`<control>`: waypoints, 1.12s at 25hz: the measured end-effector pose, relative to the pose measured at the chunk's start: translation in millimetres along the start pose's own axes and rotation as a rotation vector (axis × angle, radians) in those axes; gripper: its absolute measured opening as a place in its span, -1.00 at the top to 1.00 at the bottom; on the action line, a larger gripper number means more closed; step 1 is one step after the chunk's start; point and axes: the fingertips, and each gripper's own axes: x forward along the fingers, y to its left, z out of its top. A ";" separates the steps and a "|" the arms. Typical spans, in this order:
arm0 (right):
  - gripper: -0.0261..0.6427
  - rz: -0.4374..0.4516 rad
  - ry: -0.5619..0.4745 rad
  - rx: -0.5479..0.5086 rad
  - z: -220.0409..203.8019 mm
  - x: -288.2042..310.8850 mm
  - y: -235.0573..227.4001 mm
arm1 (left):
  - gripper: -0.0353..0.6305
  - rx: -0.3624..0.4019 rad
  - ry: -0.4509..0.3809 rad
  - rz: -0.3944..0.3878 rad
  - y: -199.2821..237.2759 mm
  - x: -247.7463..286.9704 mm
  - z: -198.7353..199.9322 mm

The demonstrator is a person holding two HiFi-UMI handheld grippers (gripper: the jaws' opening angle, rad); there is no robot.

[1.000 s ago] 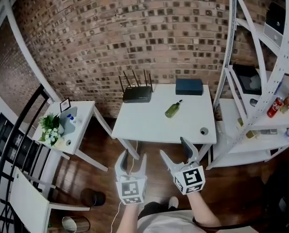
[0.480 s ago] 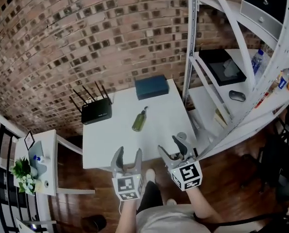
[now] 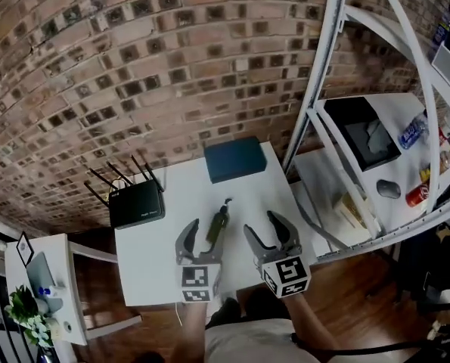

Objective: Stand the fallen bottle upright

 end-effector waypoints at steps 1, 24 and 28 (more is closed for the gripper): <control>0.17 0.002 0.022 -0.001 -6.3 10.9 0.5 | 0.09 -0.026 0.059 -0.068 -0.6 15.3 -11.7; 0.17 0.098 0.303 0.225 -119.7 142.0 -73.3 | 0.09 0.001 0.804 -0.154 35.9 197.5 -209.6; 0.17 0.077 0.302 0.224 -116.8 143.1 -85.9 | 0.27 -0.010 0.874 -0.158 36.0 202.5 -224.0</control>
